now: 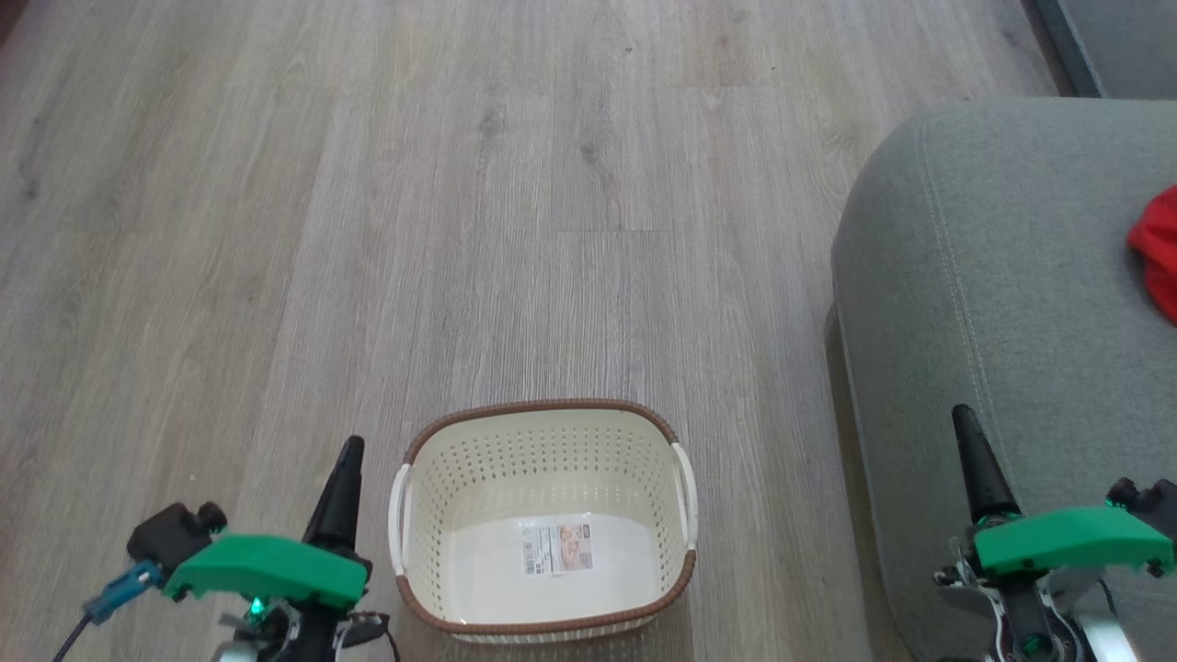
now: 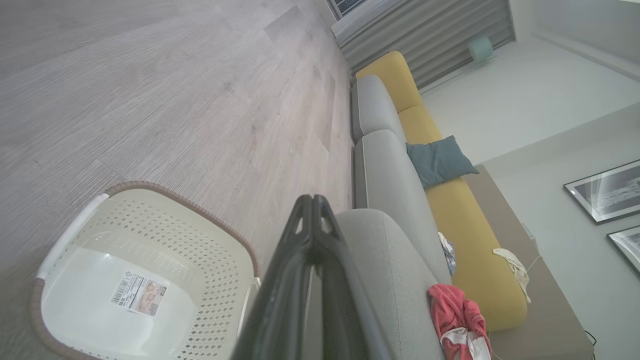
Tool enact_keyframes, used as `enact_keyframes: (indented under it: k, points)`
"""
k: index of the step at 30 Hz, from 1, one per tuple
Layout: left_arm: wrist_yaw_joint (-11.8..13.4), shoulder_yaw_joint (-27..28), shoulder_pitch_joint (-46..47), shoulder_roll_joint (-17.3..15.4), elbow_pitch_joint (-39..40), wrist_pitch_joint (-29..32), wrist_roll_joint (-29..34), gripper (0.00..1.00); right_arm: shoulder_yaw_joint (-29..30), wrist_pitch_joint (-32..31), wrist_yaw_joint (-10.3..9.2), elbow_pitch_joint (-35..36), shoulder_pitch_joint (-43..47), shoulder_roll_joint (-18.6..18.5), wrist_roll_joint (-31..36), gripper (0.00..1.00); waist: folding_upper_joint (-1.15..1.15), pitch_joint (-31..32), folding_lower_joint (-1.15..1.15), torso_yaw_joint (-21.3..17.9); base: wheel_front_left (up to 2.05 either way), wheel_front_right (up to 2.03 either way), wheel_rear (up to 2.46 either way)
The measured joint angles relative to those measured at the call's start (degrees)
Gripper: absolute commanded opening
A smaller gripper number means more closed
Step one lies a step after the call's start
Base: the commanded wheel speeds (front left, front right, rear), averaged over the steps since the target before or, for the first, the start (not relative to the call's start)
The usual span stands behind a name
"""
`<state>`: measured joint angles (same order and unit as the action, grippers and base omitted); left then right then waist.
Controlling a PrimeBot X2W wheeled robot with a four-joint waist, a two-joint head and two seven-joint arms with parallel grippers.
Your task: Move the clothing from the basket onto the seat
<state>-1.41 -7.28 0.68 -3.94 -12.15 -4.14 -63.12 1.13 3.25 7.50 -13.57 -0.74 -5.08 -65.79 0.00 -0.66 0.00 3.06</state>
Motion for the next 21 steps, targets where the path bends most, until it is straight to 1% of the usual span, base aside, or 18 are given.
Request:
enact_keyframes:
  k: [16,21]
  points:
    - [-1.53,2.75,0.54,-0.01,-1.14,2.56,-9.69,0.0,1.56,-2.78,0.0,-0.67,-0.09,0.44,-8.42,0.0,0.0,0.15,0.0,-0.97,0.0,0.0,0.0]
    - [-2.48,3.7,0.66,-0.01,-1.41,3.15,-12.66,0.0,2.12,-3.43,-0.01,-0.98,-1.01,0.74,-10.93,0.0,0.0,0.2,0.0,-1.27,0.0,0.0,0.0]
